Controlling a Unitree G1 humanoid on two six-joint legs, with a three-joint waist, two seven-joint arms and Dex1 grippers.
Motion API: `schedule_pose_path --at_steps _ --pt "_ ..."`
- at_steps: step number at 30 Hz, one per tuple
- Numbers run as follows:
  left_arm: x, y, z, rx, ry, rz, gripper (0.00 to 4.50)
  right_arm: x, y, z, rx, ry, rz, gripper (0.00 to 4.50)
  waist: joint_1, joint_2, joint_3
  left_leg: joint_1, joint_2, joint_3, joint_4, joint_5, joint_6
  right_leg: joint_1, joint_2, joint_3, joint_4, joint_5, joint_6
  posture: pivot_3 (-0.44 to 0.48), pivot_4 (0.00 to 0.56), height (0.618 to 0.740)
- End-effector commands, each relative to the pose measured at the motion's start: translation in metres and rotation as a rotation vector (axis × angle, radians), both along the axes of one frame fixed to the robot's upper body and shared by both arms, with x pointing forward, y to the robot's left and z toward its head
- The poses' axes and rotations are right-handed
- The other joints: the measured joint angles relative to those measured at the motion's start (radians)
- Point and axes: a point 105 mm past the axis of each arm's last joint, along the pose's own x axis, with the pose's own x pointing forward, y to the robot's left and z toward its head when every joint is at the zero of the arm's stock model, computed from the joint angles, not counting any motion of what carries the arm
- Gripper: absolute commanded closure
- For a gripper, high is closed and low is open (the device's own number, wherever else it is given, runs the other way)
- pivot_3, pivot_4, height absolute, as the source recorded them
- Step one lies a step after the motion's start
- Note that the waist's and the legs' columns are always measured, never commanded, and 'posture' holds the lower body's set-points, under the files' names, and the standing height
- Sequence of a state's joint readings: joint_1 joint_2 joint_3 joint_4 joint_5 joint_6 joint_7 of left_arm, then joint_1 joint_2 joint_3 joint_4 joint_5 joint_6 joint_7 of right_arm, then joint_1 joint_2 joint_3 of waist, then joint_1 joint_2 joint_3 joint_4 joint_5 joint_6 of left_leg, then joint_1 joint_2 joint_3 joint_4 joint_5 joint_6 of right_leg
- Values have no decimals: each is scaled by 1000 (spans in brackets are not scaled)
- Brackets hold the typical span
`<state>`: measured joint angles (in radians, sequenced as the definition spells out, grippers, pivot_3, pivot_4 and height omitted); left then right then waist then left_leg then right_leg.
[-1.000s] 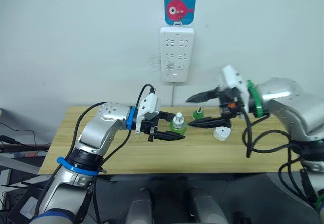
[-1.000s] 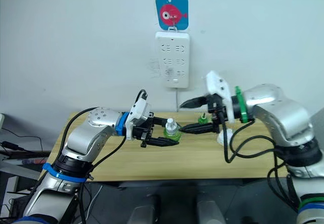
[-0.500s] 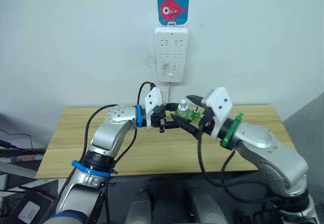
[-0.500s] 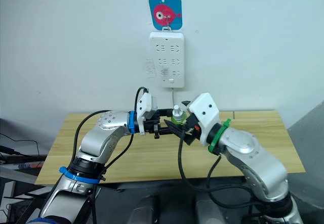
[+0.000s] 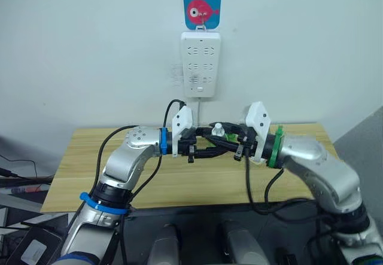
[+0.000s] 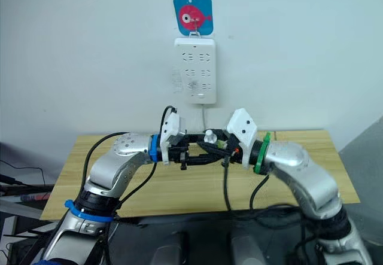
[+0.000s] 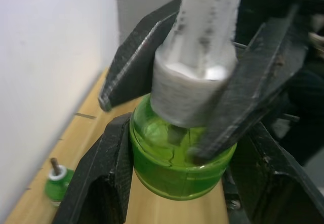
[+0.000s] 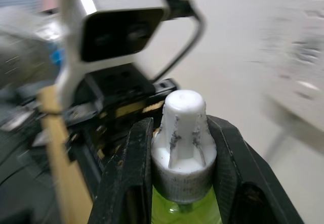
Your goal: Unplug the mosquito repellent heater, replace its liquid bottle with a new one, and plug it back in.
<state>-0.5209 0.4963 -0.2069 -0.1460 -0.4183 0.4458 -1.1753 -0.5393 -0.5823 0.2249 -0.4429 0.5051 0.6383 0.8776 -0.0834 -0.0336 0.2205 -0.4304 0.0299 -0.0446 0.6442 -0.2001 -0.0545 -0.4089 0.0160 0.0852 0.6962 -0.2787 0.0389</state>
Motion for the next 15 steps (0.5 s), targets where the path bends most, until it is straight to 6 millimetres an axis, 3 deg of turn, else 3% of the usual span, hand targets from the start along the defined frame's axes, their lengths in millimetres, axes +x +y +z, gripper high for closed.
schedule_pose_path --at_steps 1,8,11,15 --pt "-23 11 -1 82 -5 -153 2219 6 -11 1 -109 15 185 3368 -1 0 0 1 0 -1 -1 0 0 0 0 -1 -1 0 0 -32 174 740" --pt "-10 13 5 61 -44 -111 2219 -1 -8 12 -117 81 269 3368 14 1 0 -2 0 -6 0 0 0 1 -1 -6 -1 0 -3 -40 176 740" --pt "-9 11 4 46 -52 -105 2219 -3 -16 21 -91 62 233 2381 26 1 1 -2 0 -7 1 0 0 1 -1 -8 0 0 -3 -55 172 740" --pt "-3 10 4 -3 -66 -53 2219 -8 -43 32 -127 7 121 1010 29 1 1 -2 0 -7 1 0 0 1 -2 -8 0 0 -2 -54 164 740"
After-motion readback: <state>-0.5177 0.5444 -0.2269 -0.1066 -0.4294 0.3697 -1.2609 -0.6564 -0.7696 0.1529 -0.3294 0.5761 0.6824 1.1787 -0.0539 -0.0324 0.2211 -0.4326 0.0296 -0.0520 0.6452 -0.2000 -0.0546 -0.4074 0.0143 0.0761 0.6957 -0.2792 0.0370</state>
